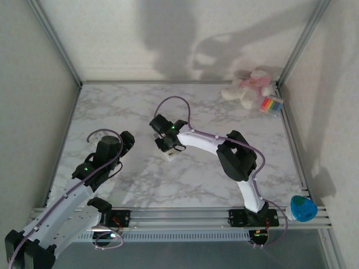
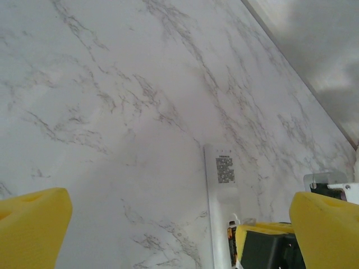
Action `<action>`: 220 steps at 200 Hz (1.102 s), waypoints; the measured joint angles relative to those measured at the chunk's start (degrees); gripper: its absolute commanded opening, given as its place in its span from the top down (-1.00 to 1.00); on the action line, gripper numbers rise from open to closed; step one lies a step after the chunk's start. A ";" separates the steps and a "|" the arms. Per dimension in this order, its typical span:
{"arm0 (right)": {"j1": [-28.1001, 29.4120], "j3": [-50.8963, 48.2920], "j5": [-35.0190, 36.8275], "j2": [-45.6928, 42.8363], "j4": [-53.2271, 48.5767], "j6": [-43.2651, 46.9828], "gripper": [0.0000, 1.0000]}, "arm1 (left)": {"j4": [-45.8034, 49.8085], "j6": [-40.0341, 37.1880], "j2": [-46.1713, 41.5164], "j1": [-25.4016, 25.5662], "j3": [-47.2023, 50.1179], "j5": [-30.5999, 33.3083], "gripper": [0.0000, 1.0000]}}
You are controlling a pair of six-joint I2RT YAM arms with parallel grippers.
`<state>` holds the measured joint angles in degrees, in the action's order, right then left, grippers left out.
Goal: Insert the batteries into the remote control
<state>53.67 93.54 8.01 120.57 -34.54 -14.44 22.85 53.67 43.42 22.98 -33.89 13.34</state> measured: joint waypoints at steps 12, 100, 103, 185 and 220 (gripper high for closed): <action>0.11 0.24 0.15 0.79 0.04 0.22 0.49 | 0.17 0.00 0.00 0.00 0.02 0.00 -0.99; 0.28 -0.83 2.01 1.27 0.74 0.37 0.49 | 0.15 -0.02 -0.26 -0.26 0.39 -0.02 -0.99; 0.28 -0.87 2.08 1.27 0.79 0.35 0.48 | 0.15 -0.02 -0.26 -0.26 0.39 -0.02 -0.99; 1.11 -1.77 3.58 1.03 1.79 0.20 0.46 | 0.11 -0.07 -0.26 -0.76 0.68 -0.02 -0.99; 1.36 -3.06 4.04 -0.35 2.08 -0.09 0.46 | 0.11 -0.04 -0.26 -0.92 1.07 -0.09 -0.99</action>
<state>55.02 90.48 12.05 120.22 -32.47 -14.52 22.96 53.63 43.16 22.06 -32.82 13.26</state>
